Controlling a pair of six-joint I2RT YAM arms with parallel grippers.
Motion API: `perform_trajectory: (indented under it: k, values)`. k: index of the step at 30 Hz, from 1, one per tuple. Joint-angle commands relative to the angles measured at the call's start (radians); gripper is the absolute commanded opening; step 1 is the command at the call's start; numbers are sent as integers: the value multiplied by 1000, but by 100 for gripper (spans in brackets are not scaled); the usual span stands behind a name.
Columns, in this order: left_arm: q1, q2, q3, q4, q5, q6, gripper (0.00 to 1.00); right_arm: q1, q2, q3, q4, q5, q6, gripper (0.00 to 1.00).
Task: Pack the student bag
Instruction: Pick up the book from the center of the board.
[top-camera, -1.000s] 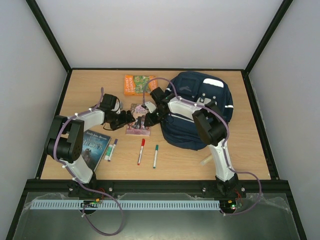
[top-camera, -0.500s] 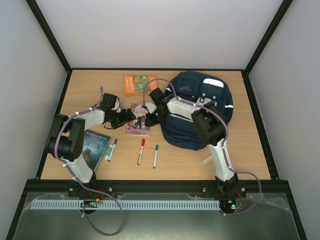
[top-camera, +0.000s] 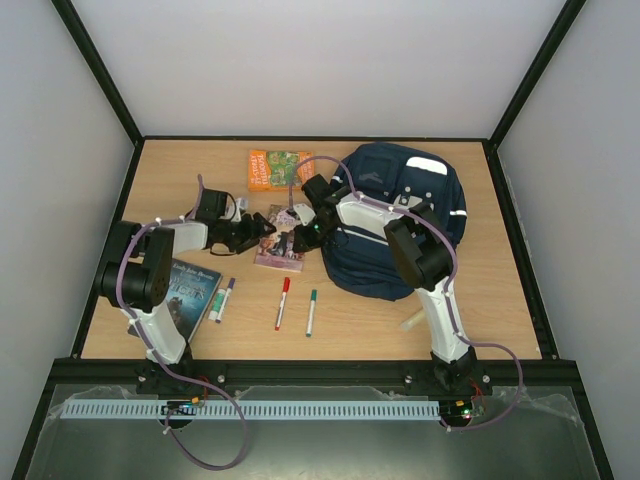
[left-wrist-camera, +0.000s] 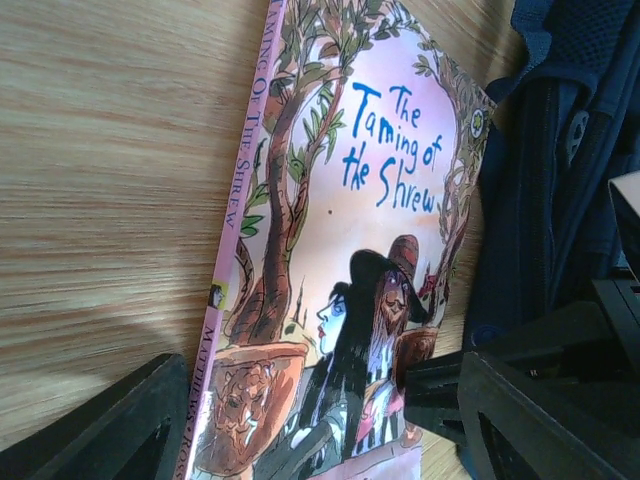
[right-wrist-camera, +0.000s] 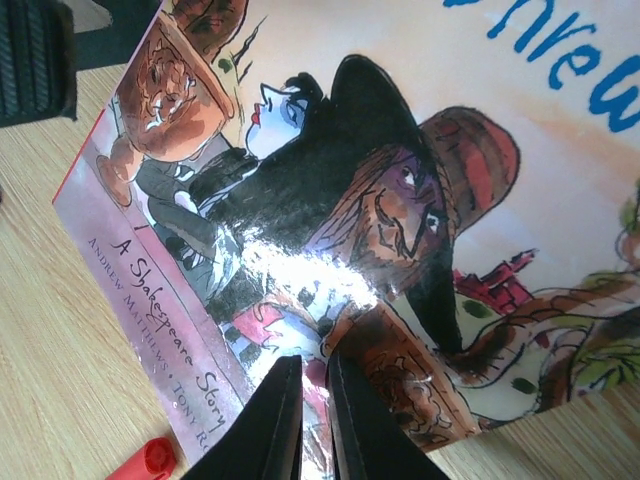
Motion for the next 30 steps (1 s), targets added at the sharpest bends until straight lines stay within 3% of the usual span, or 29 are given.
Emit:
perform_trajectory:
  k: [1, 16, 25, 30]
  values:
    - [-31, 30, -61, -38, 141, -48, 74, 7, 90, -26, -90, 66, -12, 9]
    - [-62, -68, -85, 132, 255, -172, 47, 7, 105, -24, -94, 60, -15, 10]
    - [-73, -38, -57, 67, 198, -151, 35, 7, 107, -24, -98, 62, -19, 11]
    - [-78, -37, -52, 28, 172, -121, 15, 7, 107, -26, -99, 64, -20, 12]
